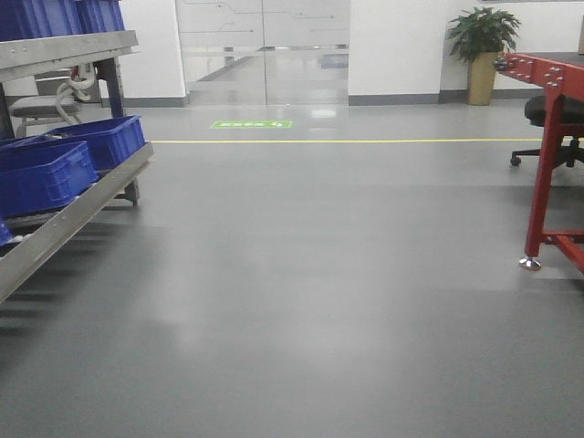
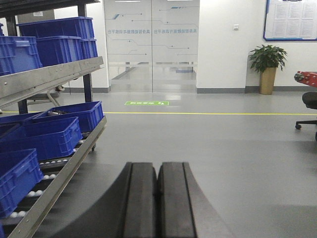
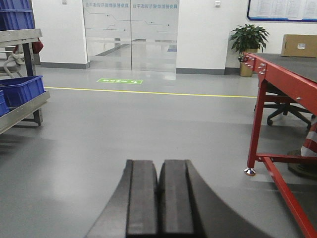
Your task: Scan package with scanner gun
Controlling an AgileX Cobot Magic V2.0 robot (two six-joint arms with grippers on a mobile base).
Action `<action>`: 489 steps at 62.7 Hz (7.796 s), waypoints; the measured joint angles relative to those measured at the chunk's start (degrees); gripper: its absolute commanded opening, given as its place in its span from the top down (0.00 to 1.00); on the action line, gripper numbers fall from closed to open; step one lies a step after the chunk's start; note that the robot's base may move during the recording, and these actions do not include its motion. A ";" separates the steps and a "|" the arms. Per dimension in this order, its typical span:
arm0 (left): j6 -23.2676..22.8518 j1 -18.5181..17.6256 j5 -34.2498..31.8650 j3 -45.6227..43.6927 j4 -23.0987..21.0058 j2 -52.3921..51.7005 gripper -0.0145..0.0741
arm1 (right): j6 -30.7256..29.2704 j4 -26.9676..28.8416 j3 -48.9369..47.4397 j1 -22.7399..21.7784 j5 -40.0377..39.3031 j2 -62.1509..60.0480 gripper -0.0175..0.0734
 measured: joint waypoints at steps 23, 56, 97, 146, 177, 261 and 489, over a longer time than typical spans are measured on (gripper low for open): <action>0.00 0.00 0.00 0.00 0.00 0.00 0.96 | 0.00 0.00 0.00 0.00 0.00 0.00 0.99; 0.00 0.00 0.00 0.00 0.00 0.00 0.96 | 0.00 0.00 0.00 0.00 -0.10 0.00 0.99; 0.00 0.08 0.00 0.00 0.00 0.00 0.96 | 0.00 0.00 0.00 0.00 -0.10 0.00 0.99; 0.00 0.08 0.00 0.00 0.00 0.00 0.96 | 0.00 0.00 0.00 0.00 -0.10 0.00 0.99; 0.00 0.08 0.00 0.00 0.00 0.00 0.96 | 0.00 0.00 0.00 0.00 -0.10 0.00 0.99; 0.00 0.08 0.00 0.00 0.00 0.00 0.96 | 0.00 0.00 0.00 0.00 -0.10 0.00 0.99; 0.85 0.08 16.43 -12.32 0.74 0.93 0.96 | 0.00 0.00 0.00 0.00 -0.10 0.00 0.99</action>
